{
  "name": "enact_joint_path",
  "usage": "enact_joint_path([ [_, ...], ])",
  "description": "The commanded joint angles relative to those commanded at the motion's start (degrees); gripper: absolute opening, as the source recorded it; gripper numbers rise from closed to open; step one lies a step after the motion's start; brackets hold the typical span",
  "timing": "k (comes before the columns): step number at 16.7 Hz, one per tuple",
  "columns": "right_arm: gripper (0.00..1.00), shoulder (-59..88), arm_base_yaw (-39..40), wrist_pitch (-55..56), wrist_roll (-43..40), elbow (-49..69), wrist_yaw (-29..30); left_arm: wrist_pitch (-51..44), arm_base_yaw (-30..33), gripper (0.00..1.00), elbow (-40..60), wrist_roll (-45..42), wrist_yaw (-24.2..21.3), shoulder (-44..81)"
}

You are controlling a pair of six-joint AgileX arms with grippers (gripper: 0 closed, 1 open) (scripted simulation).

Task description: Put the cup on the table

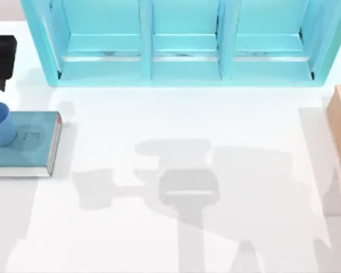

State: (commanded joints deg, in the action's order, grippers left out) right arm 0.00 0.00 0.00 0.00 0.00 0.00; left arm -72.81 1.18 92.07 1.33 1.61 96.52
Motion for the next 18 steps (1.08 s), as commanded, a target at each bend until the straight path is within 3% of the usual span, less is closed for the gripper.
enact_joint_path([
  [7, 1.00, 0.0, 0.0, 0.0, 0.0, 0.0, 0.0, -12.3, 1.1, 1.00, 20.1, -0.5, -1.3, 20.1],
  [14, 1.00, 0.0, 0.0, 0.0, 0.0, 0.0, 0.0, -12.4, 0.9, 1.00, 20.5, -0.6, -1.3, 20.7],
  [18, 1.00, 0.0, 0.0, 0.0, 0.0, 0.0, 0.0, -6.0, 1.0, 1.00, 14.1, -0.8, -1.4, 20.9],
])
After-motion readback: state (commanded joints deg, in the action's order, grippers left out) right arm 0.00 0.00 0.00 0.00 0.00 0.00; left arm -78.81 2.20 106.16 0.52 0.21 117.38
